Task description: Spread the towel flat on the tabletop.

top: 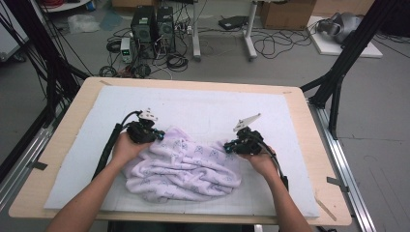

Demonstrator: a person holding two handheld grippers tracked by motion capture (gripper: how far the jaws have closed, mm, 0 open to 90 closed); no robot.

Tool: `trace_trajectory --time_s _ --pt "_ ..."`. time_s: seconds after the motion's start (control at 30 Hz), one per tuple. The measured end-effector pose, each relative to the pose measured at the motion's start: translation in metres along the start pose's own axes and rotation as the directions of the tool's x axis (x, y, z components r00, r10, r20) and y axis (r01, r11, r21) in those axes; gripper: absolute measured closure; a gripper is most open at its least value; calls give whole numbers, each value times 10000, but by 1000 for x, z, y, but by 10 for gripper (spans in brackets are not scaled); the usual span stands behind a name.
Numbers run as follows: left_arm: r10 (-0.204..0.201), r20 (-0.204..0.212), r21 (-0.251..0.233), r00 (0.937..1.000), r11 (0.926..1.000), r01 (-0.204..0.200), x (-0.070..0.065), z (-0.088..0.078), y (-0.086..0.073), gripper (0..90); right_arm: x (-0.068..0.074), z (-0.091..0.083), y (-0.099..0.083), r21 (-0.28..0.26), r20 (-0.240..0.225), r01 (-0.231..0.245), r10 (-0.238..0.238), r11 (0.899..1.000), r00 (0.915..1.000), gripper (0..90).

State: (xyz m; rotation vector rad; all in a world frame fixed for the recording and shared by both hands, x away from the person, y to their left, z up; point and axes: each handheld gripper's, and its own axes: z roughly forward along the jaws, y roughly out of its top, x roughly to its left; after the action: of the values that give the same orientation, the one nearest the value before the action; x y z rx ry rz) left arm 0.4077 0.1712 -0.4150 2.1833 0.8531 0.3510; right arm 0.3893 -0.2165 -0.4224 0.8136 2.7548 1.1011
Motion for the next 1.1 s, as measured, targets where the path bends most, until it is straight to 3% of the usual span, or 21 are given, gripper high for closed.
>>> trace_trajectory --time_s 0.07,0.1,0.17,0.2,0.27,0.3,0.33,0.37,0.4,0.43,0.5,0.6,0.67,0.73,0.87,1.1 --pt "-255 -361 -392 9990 9989 240 11 -12 8 870 -9 -12 8 -288 307 -101 110 9995 9995 844" --pt "-550 -540 -775 9970 9957 507 20 -19 16 871 -14 -18 14 -348 484 -129 146 9993 9987 845" --pt "-793 -929 -1263 9925 9897 673 33 -30 31 871 -24 -31 30 -466 985 -160 205 9988 9949 848" --pt "-1009 -1217 -1703 9874 9822 794 43 -38 44 869 -37 -48 54 -732 1716 10 116 9973 9851 847" --pt "-1221 -1689 -2224 9780 9714 829 56 -44 62 867 -41 -54 62 -890 1912 10 161 9960 9814 840" --pt "-1247 -1842 -2225 9749 9715 822 60 -43 67 848 -50 -62 73 -1240 2317 -13 302 9923 9723 806" --pt "-1490 -2017 -2089 9681 9722 1061 66 -41 73 788 -55 -65 78 -1456 2628 -46 432 9893 9639 725" --pt "-1693 -1957 -1985 9659 9714 1301 70 -39 73 694 -65 -67 81 -1740 2816 -424 910 9838 9552 669" --pt "-1707 -1901 -1878 9668 9729 1348 72 -37 72 674 -71 -67 82 -1837 2653 -769 1248 9800 9561 623" --pt "-1706 -1833 -1727 9681 9751 1391 73 -35 70 653 -73 -65 80 -1900 2715 -936 1439 9773 9516 585" --pt "-1634 -1571 -1409 9740 9798 1416 72 -31 61 623 -75 -58 74 -1733 2432 -1137 1544 9783 9576 546" --pt "-1635 -1071 -1208 9807 9812 1504 67 -27 45 595 -69 -46 62 -1311 2322 -1065 1350 9856 9633 510" --pt "-1406 -848 -1053 9864 9857 1314 59 -26 35 579 -65 -39 55 -1084 1877 -1321 1508 9853 9706 502" --pt "-1175 -496 -993 9918 9887 1122 50 -26 24 559 -51 -36 44 -1313 1989 -774 1028 9883 9746 505" --pt "-640 -17 -887 9980 9940 636 35 -30 8 518 -33 -33 30 -1407 1644 -625 855 9881 9827 477" --pt "-33 691 -1241 9976 9922 119 10 -48 -14 479 -1 -42 10 -1755 1356 -126 368 9844 9901 439"
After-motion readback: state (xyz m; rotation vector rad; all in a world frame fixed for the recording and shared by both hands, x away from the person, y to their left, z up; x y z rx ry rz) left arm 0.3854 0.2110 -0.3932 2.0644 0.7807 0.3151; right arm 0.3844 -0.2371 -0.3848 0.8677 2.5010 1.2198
